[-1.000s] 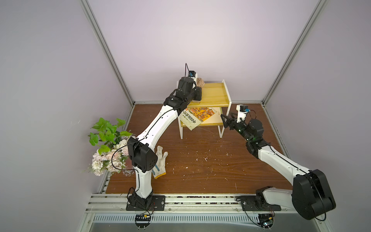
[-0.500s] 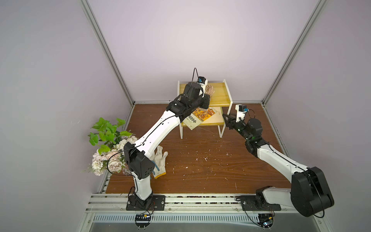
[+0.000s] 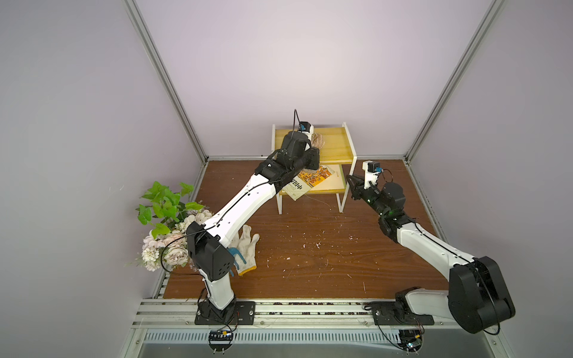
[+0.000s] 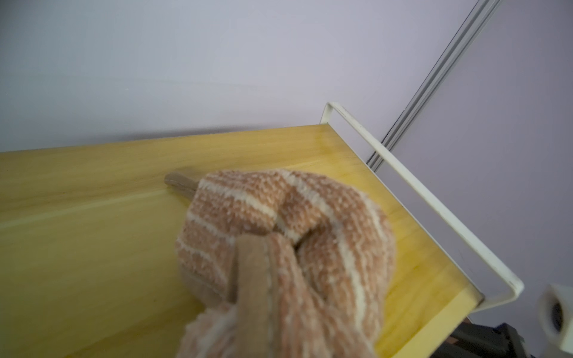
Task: Wipe the bookshelf clean with a cloth
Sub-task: Wipe the dust from the shelf.
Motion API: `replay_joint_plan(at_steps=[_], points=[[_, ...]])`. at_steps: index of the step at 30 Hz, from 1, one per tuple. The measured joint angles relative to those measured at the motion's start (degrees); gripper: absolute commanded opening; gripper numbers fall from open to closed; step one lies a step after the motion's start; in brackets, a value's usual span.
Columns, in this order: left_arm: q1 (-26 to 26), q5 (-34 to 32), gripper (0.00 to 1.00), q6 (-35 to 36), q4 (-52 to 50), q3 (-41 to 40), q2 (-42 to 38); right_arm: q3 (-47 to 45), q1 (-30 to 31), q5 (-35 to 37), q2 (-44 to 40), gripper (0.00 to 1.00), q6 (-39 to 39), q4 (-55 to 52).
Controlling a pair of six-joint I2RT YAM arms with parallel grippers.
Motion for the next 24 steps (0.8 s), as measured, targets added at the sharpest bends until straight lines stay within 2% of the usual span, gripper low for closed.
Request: replay_joint_plan(at_steps=[3, 5, 7, 10, 12, 15, 20, 22, 24], points=[[-0.6, -11.0, 0.00, -0.2, -1.5, -0.5, -0.8, 0.0, 0.0, 0.0, 0.1, 0.02, -0.3, 0.1], [-0.5, -13.9, 0.00, -0.5, -2.8, -0.9, -1.6, 0.0, 0.0, 0.0, 0.1, 0.02, -0.3, 0.1], [0.0, -8.1, 0.00, -1.1, -2.7, -1.8, -2.8, 0.0, 0.0, 0.1, 0.1, 0.02, -0.5, 0.1], [-0.4, 6.5, 0.00, -1.6, 1.1, -5.4, -4.7, 0.0, 0.0, 0.2, 0.1, 0.02, -0.7, 0.1], [-1.6, 9.5, 0.00, -1.5, 1.6, -6.8, -5.6, 0.0, 0.0, 0.2, 0.1, 0.01, -0.7, 0.1], [-3.3, 2.3, 0.00, -1.4, 1.8, -12.0, -9.5, 0.0, 0.0, 0.2, 0.1, 0.00, -0.8, 0.1], [-2.1, -14.5, 0.00, -3.0, -0.7, -23.7, -22.7, 0.0, 0.0, 0.2, 0.1, 0.00, -1.1, 0.1], [-1.2, -16.8, 0.00, -3.7, 0.2, -28.1, -27.8, 0.0, 0.0, 0.2, 0.1, 0.00, -1.1, 0.1], [-0.7, -13.0, 0.00, -4.2, 2.7, -30.4, -30.6, 0.0, 0.0, 0.2, 0.1, 0.00, -1.1, 0.1]])
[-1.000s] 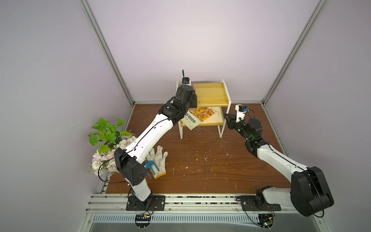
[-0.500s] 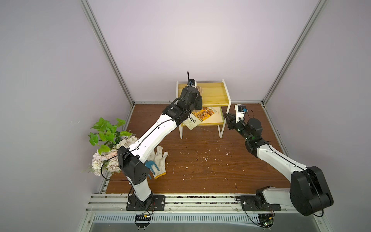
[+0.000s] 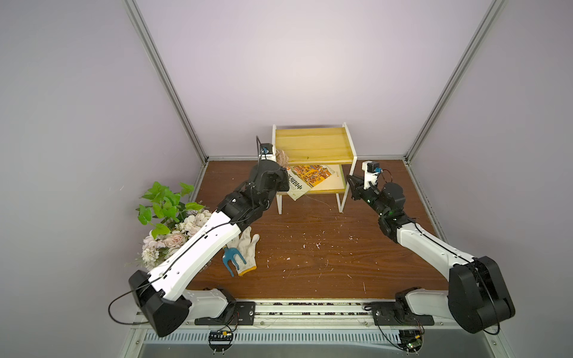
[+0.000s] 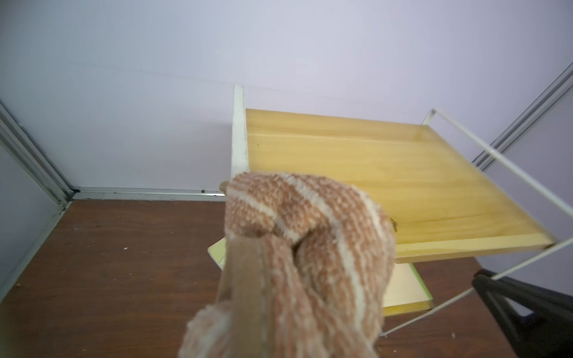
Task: Wipe the bookshelf clean with a cloth
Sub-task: Wipe the dust from the shelf.
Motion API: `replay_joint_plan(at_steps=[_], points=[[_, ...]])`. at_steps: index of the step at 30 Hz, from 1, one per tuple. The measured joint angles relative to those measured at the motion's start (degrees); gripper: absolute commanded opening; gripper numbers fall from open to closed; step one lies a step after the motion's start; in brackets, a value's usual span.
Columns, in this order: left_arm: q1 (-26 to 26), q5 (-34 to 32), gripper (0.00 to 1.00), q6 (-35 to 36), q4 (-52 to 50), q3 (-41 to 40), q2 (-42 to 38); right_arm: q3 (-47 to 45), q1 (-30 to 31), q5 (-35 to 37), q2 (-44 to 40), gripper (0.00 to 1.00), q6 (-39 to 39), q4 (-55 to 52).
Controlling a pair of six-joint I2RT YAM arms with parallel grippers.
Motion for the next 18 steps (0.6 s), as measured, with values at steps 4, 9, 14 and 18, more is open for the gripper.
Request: replay_joint_plan(at_steps=[4, 9, 14, 18], points=[[-0.2, 13.1, 0.00, -0.5, 4.6, 0.0, 1.6, 0.0, 0.0, 0.0, 0.0, 0.00, 0.0, 0.0], [0.1, 9.3, 0.00, -2.4, 3.5, -11.7, -4.1, 0.0, 0.0, 0.0, 0.0, 0.00, 0.0, 0.0], [7.6, 9.4, 0.00, -7.5, 3.1, -26.5, -17.2, 0.0, 0.0, 0.0, 0.0, 0.00, 0.0, -0.1], [12.2, 15.2, 0.00, -8.7, 9.6, -26.2, -13.8, 0.9, 0.0, -0.2, 0.1, 0.00, -0.3, -1.4]])
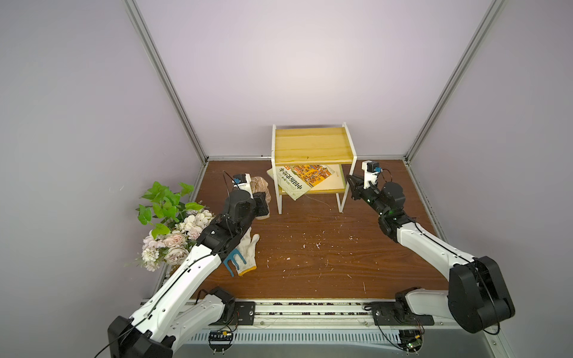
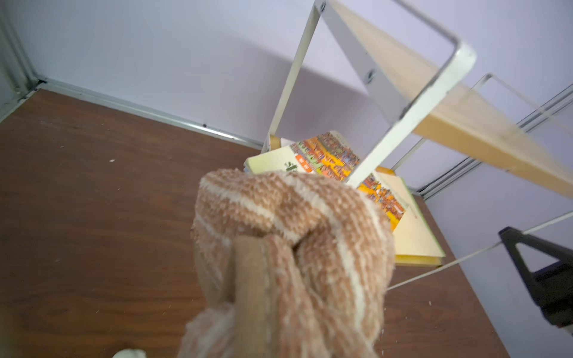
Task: Wipe the bookshelf clean with a cloth
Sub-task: Wipe the dust from the shelf.
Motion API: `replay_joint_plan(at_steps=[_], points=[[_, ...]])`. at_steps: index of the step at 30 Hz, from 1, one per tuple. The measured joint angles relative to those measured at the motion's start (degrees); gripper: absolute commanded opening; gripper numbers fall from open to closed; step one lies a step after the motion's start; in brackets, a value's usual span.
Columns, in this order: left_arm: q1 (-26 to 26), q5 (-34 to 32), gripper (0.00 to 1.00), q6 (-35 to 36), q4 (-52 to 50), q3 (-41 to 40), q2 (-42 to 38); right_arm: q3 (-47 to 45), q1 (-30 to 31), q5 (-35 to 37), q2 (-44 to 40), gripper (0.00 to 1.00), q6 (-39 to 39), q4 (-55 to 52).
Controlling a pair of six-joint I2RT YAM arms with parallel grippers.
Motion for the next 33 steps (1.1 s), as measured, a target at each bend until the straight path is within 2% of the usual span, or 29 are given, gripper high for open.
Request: replay_joint_plan(at_steps=[4, 8, 12, 16, 18, 20, 23, 25, 29, 33], points=[[0.0, 6.5, 0.00, 0.3, 4.0, 4.8, 8.4, 0.2, 0.0, 0.0, 0.2, 0.00, -0.2, -0.2], [0.0, 5.9, 0.00, -1.1, 7.7, 2.9, 8.9, 0.2, 0.0, 0.0, 0.2, 0.00, -0.5, -0.2], [0.0, 2.7, 0.00, -6.4, 13.4, -9.5, 9.8, 0.2, 0.0, 0.0, 0.2, 0.00, -0.7, -0.2], [0.2, 2.6, 0.00, -11.2, 14.3, -21.5, 17.3, 0.2, 0.0, 0.0, 0.2, 0.00, -0.7, -0.2], [0.4, 3.0, 0.00, -11.4, 11.3, -20.6, 19.7, 0.2, 0.0, -0.1, 0.3, 0.00, -0.7, -0.2], [0.5, 3.3, 0.00, -10.4, 9.0, -14.8, 19.9, 0.2, 0.0, -0.3, 0.3, 0.00, -0.7, -0.2], [0.6, 3.5, 0.00, -8.0, 11.5, -3.2, 19.2, 0.2, 0.0, -0.3, 0.3, 0.00, -0.7, -0.2], [0.6, 3.1, 0.00, -7.4, 14.7, 0.1, 17.6, 0.2, 0.0, -0.4, 0.3, 0.00, -0.5, -0.2], [0.8, 1.5, 0.00, -9.3, 21.8, -6.1, 17.0, 0.2, 0.1, -0.8, 0.5, 0.00, 0.0, -0.1], [1.6, 2.5, 0.00, -10.0, 16.7, -11.2, 21.9, 0.2, 0.3, -1.1, 0.8, 0.07, -0.1, 0.5]])
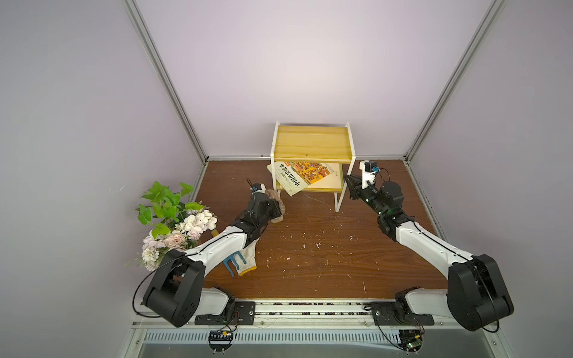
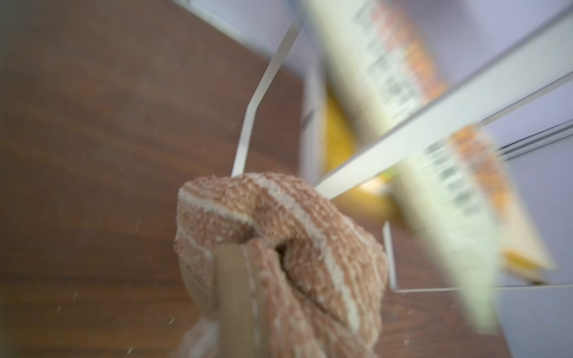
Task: Wipe the bookshelf clean with a cloth
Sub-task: Wipe the dust from the shelf, then place the cleaning item at the center of the board.
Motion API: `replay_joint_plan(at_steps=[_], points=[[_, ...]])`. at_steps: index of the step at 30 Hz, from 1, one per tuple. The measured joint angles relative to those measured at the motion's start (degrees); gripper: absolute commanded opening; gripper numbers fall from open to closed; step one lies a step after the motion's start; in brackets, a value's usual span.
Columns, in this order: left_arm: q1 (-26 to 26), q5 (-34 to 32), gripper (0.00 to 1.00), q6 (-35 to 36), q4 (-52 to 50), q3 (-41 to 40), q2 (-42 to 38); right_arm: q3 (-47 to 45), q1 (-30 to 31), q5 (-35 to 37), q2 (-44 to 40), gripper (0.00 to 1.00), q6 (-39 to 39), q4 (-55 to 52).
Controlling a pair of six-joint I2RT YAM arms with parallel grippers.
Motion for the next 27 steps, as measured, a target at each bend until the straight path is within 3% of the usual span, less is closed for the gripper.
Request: replay_joint_plan(at_steps=[2, 6, 8, 12, 17, 20, 25, 27], points=[[0.3, 0.0, 0.00, 0.9, -4.0, 2.3, -0.2, 0.1, 0.0, -0.1, 0.2, 0.13, 0.0, 0.1], [0.3, 0.0, 0.00, 1.9, -3.4, 8.1, -6.5, 0.2, 0.1, 0.0, 0.2, 0.40, 1.9, 0.0], [0.3, 0.8, 0.00, 0.7, -1.3, 7.3, -12.2, 0.1, 0.1, 0.2, 0.2, 0.55, 3.4, -0.1], [-1.0, 3.4, 0.00, -2.9, -0.1, 0.3, -18.0, -0.5, 0.1, 1.3, -0.9, 0.71, 4.4, -0.1], [-7.1, 9.5, 0.03, -7.9, -0.7, -12.1, -23.7, -5.1, 0.1, 1.6, -7.1, 0.82, 5.2, 0.3], [-7.8, 14.9, 0.03, -11.5, 3.4, -18.0, -24.8, -7.6, 0.1, 1.6, -11.2, 0.85, 5.8, 0.3], [-7.9, 24.3, 0.06, -16.4, 14.9, -22.6, -17.5, -10.2, 0.1, 2.1, -16.5, 0.90, 6.4, 0.3], [-8.1, 26.6, 0.12, -16.6, 18.6, -22.3, -13.4, -10.8, 0.1, 2.9, -18.0, 0.90, 6.2, 0.2]])
